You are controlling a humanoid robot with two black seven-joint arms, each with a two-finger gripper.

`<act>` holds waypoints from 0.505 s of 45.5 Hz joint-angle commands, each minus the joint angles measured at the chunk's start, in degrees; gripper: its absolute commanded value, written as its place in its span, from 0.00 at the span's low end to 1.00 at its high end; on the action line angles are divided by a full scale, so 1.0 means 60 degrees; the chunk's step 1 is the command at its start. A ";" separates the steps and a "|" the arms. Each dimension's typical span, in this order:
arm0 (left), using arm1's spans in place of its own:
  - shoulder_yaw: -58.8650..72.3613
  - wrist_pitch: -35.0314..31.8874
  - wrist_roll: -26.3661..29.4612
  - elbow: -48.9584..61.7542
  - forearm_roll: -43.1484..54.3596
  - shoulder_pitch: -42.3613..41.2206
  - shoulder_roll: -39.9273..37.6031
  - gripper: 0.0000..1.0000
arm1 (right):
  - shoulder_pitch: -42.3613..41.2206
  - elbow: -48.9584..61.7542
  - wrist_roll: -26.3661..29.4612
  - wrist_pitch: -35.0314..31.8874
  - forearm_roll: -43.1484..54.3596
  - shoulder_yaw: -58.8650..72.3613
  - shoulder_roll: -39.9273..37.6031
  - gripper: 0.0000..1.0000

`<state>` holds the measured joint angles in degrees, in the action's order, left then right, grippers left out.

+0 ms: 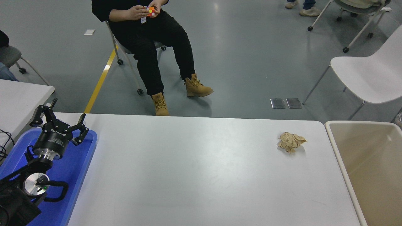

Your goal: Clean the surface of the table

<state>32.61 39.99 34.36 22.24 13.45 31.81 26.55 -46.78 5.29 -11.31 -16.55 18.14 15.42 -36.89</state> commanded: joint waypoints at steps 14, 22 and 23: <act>0.0000 0.0000 0.0000 0.0000 0.0000 0.0000 0.0000 1.00 | 0.1614 -0.0002 0.1342 0.1587 -0.0006 -0.0475 0.1533 0.00; 0.0000 0.0000 0.0000 0.0000 0.0000 0.0000 0.0000 1.00 | 0.1936 -0.0002 0.1401 0.1939 -0.0021 -0.0490 0.2046 0.00; 0.0000 0.0000 0.0000 0.0000 0.0000 0.0000 0.0000 1.00 | 0.1966 -0.0002 0.1386 0.1968 -0.0021 -0.0490 0.2119 0.00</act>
<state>32.61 39.99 34.36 22.24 13.45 31.82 26.55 -38.02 5.28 -4.12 -7.94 18.09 13.18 -28.37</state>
